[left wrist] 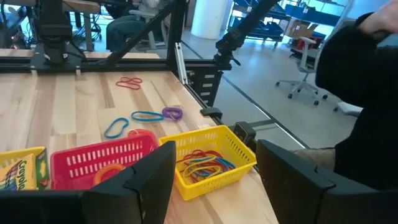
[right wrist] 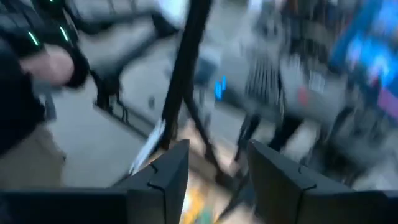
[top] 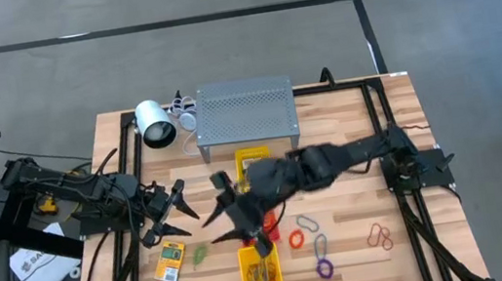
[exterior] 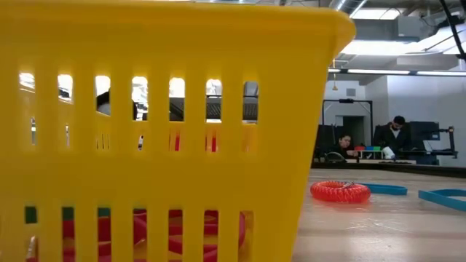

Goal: Pick & Place Office Desk Supplies
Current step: Put the blue rubber band into the bottom yellow bin

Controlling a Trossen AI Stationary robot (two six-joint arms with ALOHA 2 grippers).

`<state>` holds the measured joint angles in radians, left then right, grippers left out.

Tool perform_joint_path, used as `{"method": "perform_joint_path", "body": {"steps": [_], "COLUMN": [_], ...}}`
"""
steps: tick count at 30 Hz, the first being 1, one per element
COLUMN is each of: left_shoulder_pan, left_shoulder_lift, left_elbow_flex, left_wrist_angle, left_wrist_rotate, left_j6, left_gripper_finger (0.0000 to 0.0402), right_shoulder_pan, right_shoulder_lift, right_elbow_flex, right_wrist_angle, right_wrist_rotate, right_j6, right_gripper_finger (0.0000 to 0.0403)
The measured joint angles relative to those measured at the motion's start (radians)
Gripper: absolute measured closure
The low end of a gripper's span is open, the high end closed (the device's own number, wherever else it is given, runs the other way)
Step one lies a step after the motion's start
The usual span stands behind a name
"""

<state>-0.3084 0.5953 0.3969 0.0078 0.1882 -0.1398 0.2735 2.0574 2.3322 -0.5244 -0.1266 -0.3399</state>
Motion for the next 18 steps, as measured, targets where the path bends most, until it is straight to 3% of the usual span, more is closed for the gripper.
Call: {"method": "perform_joint_path", "body": {"steps": [3,8,14,18], "left_shoulder_pan": [0.0,0.0,0.0,0.0], "left_shoulder_lift": [0.0,0.0,0.0,0.0], "left_elbow_flex": [0.0,0.0,0.0,0.0], "left_wrist_angle": [0.0,0.001,0.009,0.026], "left_wrist_rotate": [-0.015,-0.048,-0.093,-0.134], "left_j6": [0.0,-0.022,-0.018,-0.017], "left_gripper_finger": [0.0183,0.0183,0.0183,0.0183], "right_shoulder_pan": [-0.059,-0.157,-0.179,-0.153], "right_shoulder_lift": [-0.028,-0.088,-0.175,-0.231], "right_elbow_flex": [0.0,0.0,0.0,0.0], "right_wrist_angle": [0.107,0.135,-0.011,-0.171], "right_wrist_rotate": [-0.136,-0.213,-0.21,-0.137], "right_j6": [-0.05,0.047,0.074,0.044], "right_gripper_finger": [0.0252,0.0258,0.0259,0.0259]}}
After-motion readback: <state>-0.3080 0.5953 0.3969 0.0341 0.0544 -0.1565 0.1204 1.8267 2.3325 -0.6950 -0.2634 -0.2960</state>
